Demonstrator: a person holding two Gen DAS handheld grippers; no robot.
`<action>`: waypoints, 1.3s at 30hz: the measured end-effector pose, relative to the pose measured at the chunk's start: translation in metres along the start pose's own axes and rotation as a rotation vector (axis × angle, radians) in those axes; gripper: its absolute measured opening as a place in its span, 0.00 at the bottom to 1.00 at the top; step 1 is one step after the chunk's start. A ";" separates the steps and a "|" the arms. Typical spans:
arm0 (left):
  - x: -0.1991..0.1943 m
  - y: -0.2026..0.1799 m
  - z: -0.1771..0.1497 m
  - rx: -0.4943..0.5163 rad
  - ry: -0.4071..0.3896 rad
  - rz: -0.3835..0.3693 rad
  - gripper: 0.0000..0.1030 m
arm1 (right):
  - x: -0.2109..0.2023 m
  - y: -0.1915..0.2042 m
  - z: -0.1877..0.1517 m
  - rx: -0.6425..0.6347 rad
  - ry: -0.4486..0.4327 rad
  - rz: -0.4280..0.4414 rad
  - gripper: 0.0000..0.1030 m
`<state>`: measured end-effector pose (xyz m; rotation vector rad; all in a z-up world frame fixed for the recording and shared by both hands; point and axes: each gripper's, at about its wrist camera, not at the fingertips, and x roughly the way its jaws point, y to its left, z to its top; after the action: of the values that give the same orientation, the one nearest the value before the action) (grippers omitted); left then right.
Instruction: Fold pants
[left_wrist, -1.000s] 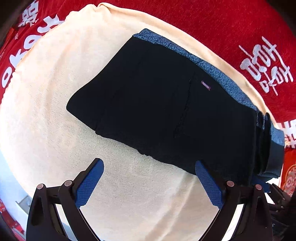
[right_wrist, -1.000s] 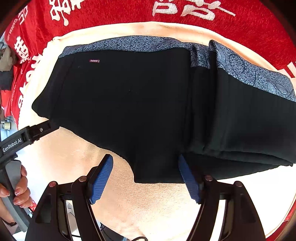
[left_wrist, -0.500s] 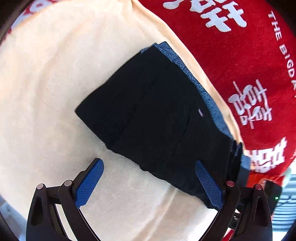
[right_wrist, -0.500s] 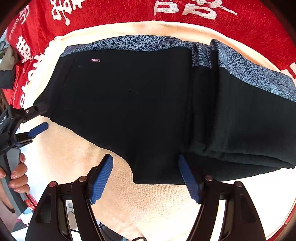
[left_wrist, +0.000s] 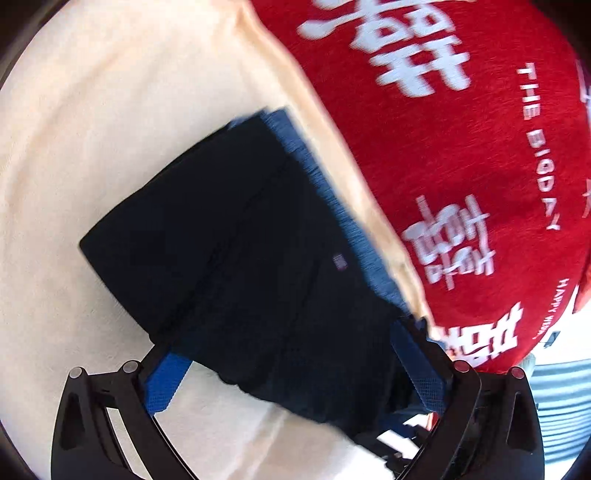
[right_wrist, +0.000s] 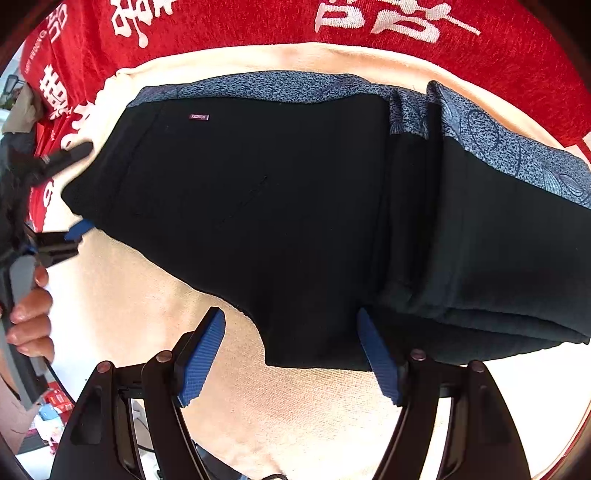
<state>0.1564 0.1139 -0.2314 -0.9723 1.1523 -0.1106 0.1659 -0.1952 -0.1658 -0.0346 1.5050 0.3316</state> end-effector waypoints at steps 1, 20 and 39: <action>0.003 -0.003 0.001 0.018 -0.007 0.007 0.98 | 0.000 0.000 0.000 -0.002 -0.001 0.000 0.75; 0.033 -0.094 -0.040 0.672 -0.175 0.555 0.36 | -0.064 -0.005 0.093 0.088 -0.025 0.245 0.75; 0.040 -0.113 -0.063 0.886 -0.210 0.664 0.36 | 0.033 0.191 0.199 -0.366 0.443 0.126 0.24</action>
<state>0.1675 -0.0136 -0.1858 0.1925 1.0202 0.0231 0.3152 0.0382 -0.1488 -0.3228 1.8688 0.7350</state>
